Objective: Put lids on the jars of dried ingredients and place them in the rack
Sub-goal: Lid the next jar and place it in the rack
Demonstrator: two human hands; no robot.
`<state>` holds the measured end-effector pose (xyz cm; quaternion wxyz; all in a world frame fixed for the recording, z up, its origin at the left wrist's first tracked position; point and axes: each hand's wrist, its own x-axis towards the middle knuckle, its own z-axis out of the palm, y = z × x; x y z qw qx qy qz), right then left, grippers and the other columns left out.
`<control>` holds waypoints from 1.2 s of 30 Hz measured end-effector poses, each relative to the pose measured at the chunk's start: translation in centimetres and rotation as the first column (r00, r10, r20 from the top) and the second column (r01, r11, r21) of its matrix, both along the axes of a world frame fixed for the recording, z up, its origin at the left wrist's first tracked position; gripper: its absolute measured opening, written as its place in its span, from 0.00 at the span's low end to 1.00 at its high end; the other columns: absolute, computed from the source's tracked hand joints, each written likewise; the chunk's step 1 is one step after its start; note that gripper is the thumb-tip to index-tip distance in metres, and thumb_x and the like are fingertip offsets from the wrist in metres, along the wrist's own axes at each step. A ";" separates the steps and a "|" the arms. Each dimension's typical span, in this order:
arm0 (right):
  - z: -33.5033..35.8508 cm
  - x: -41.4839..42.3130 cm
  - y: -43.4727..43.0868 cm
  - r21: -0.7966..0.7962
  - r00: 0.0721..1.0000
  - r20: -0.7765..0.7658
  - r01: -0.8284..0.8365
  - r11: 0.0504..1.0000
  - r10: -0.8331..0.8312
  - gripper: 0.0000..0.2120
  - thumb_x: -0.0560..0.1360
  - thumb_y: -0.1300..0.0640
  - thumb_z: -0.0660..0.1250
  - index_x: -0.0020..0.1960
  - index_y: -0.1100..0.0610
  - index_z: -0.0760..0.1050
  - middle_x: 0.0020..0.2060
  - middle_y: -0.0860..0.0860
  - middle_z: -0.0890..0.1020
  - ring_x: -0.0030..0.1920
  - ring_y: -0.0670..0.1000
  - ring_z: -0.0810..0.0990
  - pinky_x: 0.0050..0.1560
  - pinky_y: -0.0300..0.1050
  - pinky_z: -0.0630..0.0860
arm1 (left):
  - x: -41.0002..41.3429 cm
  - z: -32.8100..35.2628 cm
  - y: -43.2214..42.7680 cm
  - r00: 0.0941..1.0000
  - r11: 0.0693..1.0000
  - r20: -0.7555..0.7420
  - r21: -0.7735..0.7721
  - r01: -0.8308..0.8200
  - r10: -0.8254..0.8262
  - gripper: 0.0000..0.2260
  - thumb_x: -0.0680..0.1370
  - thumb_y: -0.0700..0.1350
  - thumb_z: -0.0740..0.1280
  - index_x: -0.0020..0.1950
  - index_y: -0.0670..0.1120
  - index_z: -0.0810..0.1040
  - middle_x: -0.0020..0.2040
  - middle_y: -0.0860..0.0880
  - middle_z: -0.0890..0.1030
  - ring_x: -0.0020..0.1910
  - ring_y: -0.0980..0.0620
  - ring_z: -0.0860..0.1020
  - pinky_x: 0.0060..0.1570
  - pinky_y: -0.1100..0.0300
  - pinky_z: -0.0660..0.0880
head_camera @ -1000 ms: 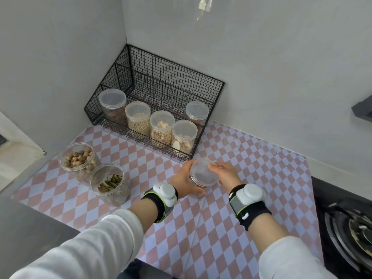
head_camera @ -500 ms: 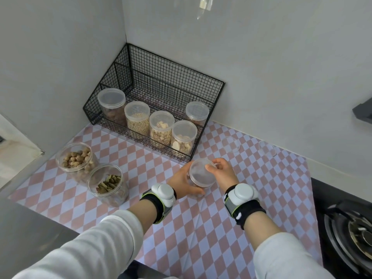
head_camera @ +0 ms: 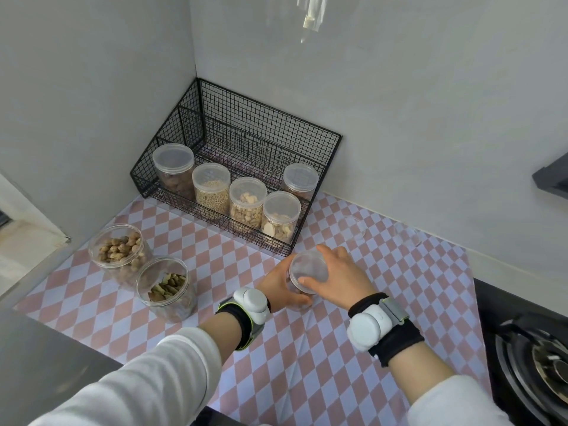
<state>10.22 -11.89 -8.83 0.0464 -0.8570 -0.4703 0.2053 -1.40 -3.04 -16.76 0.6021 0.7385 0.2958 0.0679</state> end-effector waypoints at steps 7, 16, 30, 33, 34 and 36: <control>0.7 -0.5 0.5 -0.056 0.997 -0.013 -0.079 0.995 0.079 0.41 0.68 0.41 0.68 0.74 0.52 0.53 0.67 0.54 0.64 0.67 0.54 0.66 0.61 0.48 0.70 | 0.0 0.5 -0.1 1.000 1.000 -0.015 -0.003 0.009 -0.009 0.39 0.67 0.39 0.75 0.72 0.52 0.58 0.59 0.57 0.69 0.59 0.58 0.67 0.56 0.64 0.64; 0.2 -1.7 0.8 -0.012 0.981 0.186 0.058 0.998 -0.055 0.39 0.64 0.31 0.64 0.62 0.59 0.66 0.57 0.55 0.71 0.57 0.55 0.73 0.53 0.49 0.73 | 0.2 0.7 0.0 0.997 1.000 -0.076 0.001 0.030 -0.030 0.41 0.66 0.42 0.77 0.73 0.51 0.58 0.65 0.53 0.71 0.62 0.55 0.69 0.57 0.62 0.66; -0.2 -2.6 0.3 0.029 0.964 0.239 0.111 0.993 -0.114 0.40 0.64 0.29 0.62 0.61 0.60 0.66 0.57 0.54 0.72 0.57 0.54 0.73 0.52 0.48 0.73 | -0.1 1.4 -0.2 0.993 0.992 -0.104 0.105 0.068 -0.057 0.40 0.66 0.44 0.76 0.73 0.52 0.57 0.65 0.52 0.71 0.58 0.58 0.68 0.55 0.63 0.66; 0.2 -2.0 0.4 0.009 0.974 0.212 0.084 0.996 -0.084 0.41 0.64 0.28 0.61 0.62 0.59 0.67 0.58 0.55 0.72 0.59 0.55 0.72 0.54 0.48 0.72 | -0.2 1.5 -0.2 0.994 0.996 -0.099 0.081 0.047 -0.039 0.42 0.65 0.44 0.77 0.72 0.52 0.56 0.60 0.53 0.73 0.60 0.53 0.72 0.57 0.59 0.71; 0.4 -1.9 0.6 0.012 0.976 0.206 0.075 0.997 -0.076 0.40 0.65 0.27 0.59 0.62 0.59 0.67 0.59 0.54 0.72 0.59 0.55 0.72 0.55 0.49 0.72 | -0.3 1.5 -0.2 0.996 0.996 -0.086 0.085 0.034 -0.026 0.43 0.64 0.44 0.77 0.71 0.52 0.55 0.61 0.52 0.74 0.61 0.51 0.73 0.59 0.56 0.72; 0.7 -1.8 0.8 0.017 0.981 0.183 0.058 0.998 -0.060 0.39 0.67 0.28 0.57 0.63 0.57 0.68 0.59 0.54 0.73 0.60 0.55 0.72 0.56 0.50 0.72 | -0.6 1.7 0.0 0.998 0.995 -0.058 0.099 0.008 -0.003 0.44 0.63 0.45 0.78 0.71 0.51 0.55 0.62 0.49 0.74 0.62 0.48 0.74 0.61 0.52 0.73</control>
